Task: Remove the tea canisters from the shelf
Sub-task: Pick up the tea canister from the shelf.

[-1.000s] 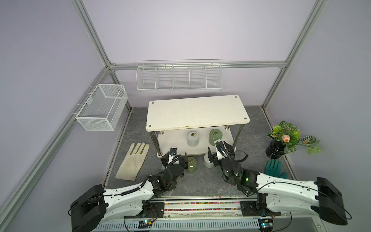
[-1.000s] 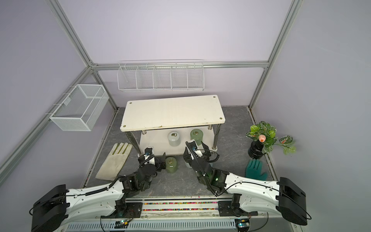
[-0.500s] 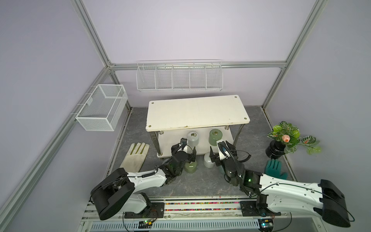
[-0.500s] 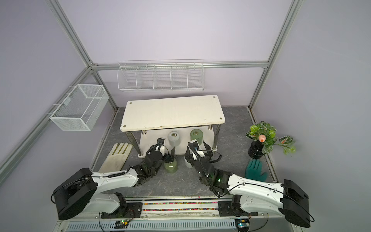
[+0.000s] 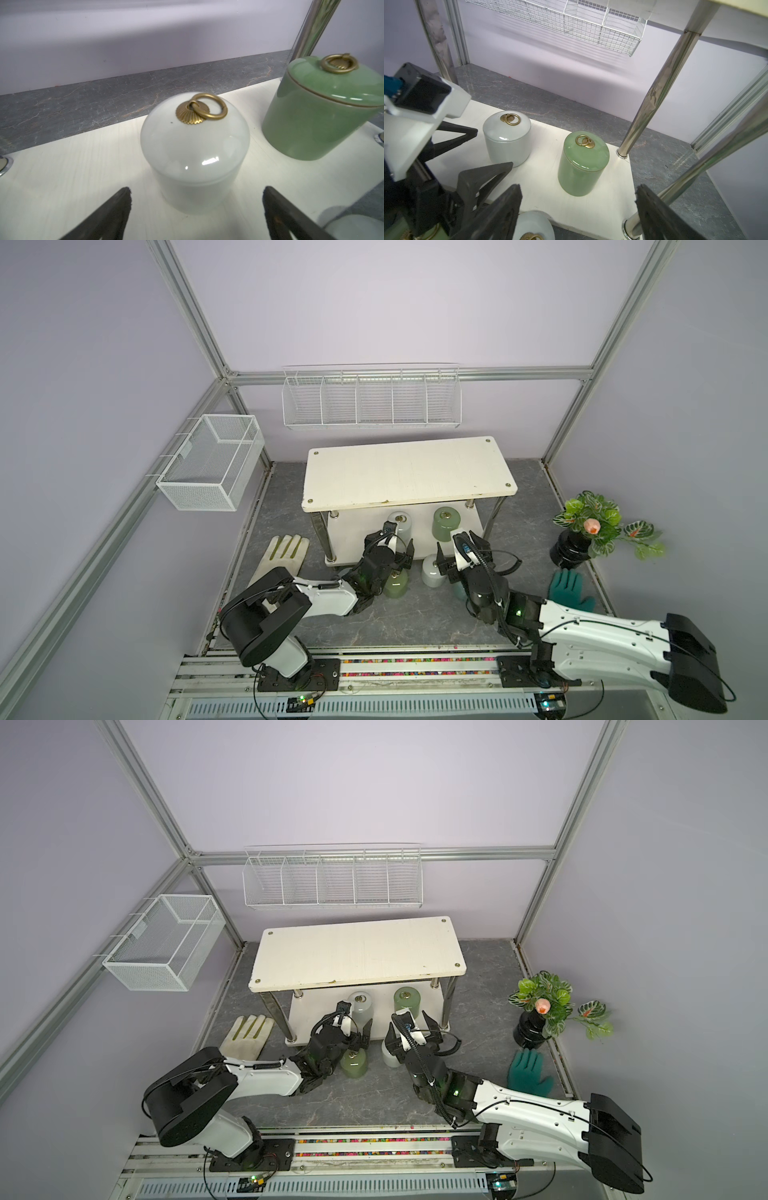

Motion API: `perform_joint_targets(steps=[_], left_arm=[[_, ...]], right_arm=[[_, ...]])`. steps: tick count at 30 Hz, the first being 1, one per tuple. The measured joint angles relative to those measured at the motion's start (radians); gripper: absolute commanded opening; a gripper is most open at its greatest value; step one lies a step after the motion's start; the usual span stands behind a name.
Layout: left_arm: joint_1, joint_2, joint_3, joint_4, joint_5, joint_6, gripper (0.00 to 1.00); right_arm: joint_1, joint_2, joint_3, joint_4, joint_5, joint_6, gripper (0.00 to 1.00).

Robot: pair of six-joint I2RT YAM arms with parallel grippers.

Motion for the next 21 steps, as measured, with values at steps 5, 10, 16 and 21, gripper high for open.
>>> perform_joint_targets(steps=[5,10,16,21], left_arm=[[0.003,0.074,0.000,0.087,-0.011,0.003,1.00],[0.005,0.121,0.005,0.164,-0.031,0.014,1.00],[0.013,0.142,0.009,0.216,-0.045,0.037,1.00],[0.034,0.146,0.014,0.243,-0.042,0.047,1.00]], right_arm=[[-0.005,0.009,0.000,0.000,-0.004,-0.001,0.89],[-0.006,0.042,0.000,0.000,-0.004,-0.010,0.89],[-0.013,0.087,0.002,0.000,-0.007,-0.020,0.89],[-0.022,0.094,0.004,0.004,-0.012,-0.026,0.89]])
